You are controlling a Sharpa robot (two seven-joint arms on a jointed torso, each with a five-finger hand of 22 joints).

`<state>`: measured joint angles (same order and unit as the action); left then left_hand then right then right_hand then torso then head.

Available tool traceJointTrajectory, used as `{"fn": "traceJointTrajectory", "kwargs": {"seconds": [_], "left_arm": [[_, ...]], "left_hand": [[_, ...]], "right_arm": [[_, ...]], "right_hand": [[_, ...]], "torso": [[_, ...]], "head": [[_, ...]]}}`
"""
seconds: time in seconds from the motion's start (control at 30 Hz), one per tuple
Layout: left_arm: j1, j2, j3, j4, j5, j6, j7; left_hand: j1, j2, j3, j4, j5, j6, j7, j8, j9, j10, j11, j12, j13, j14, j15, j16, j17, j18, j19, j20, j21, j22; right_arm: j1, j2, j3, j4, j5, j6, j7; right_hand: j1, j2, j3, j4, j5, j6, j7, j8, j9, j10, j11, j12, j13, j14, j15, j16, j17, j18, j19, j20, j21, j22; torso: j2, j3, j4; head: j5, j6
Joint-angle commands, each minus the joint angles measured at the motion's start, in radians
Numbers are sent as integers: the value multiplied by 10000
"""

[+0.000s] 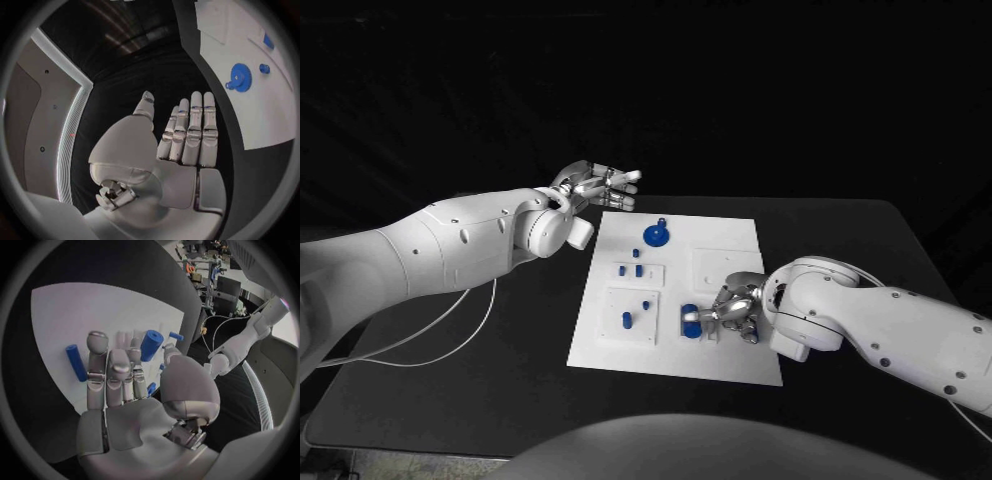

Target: Assemble the parts on the task board

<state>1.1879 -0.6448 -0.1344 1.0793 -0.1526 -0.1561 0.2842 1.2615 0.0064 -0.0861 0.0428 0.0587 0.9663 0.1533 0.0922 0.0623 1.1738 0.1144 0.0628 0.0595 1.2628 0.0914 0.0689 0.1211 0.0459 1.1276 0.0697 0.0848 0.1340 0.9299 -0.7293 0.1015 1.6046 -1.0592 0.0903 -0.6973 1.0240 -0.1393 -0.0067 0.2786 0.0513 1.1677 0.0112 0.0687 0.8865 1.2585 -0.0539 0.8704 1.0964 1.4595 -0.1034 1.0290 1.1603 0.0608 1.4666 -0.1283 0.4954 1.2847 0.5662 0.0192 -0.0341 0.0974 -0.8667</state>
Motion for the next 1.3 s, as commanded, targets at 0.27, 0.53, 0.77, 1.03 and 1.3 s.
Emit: {"fn": "traceJointTrajectory", "kwargs": {"seconds": [0.27,0.53,0.77,1.03,1.3], "left_arm": [[-6,-28,7,-24,-76,177,25],[-6,-30,5,-45,-107,219,5],[-7,-30,4,-64,-112,261,-4],[-7,-20,3,-75,-112,279,-4],[-7,-15,2,-75,-112,283,-14]], "left_hand": [[-85,5,-13,56,-51,-96,1,41,14,-65,30,34,15,-73,-16,-42,2,-12,-71,31,10,-11],[-100,-34,22,119,-53,-94,-2,44,14,-55,27,35,15,-67,-18,-42,3,-14,-66,29,20,-34],[-96,-18,31,127,-54,-95,-2,44,14,-51,25,36,15,-64,-19,-42,3,-15,-65,28,22,-38],[-96,-18,31,127,-54,-95,-2,44,14,-51,25,36,15,-64,-19,-42,3,-15,-65,28,22,-38],[-94,3,24,139,-53,-94,-2,45,14,-55,26,35,15,-67,-19,-42,3,-16,-66,28,26,-51]], "right_arm": [[-10,-443,144,510,-162,260,-348],[-15,-601,168,620,66,533,-295],[-60,-656,171,615,476,716,-170],[-116,-610,172,551,591,625,-103],[-187,-465,171,440,497,447,-117]], "right_hand": [[243,86,-88,-122,5,90,-4,-42,33,59,-5,1,-7,41,-53,-36,-15,-16,452,-37,44,1],[560,707,-417,-1358,3116,62,-4,-45,16,-6,6,-36,-96,30,-38,-45,-72,5,442,-12,16,-12],[748,1002,-733,-2303,6159,34,-81,-51,-282,-76,-57,-128,-185,20,-82,-55,-95,-26,434,-45,-19,-18],[337,1060,-266,-3050,6380,101,-108,-44,-488,-69,-85,-110,-210,20,-97,-41,-95,-51,443,-67,-17,15],[256,1110,-219,-3091,6198,141,-122,-39,-433,-44,-91,-78,-196,24,-102,-27,-87,-53,446,-71,-12,17]], "torso": [[-4,-6,7],[2,-8,17],[4,-10,16],[6,-9,23],[7,-7,24]], "head": [[71,-5],[85,-34],[95,-59],[87,-55],[103,-60]]}}
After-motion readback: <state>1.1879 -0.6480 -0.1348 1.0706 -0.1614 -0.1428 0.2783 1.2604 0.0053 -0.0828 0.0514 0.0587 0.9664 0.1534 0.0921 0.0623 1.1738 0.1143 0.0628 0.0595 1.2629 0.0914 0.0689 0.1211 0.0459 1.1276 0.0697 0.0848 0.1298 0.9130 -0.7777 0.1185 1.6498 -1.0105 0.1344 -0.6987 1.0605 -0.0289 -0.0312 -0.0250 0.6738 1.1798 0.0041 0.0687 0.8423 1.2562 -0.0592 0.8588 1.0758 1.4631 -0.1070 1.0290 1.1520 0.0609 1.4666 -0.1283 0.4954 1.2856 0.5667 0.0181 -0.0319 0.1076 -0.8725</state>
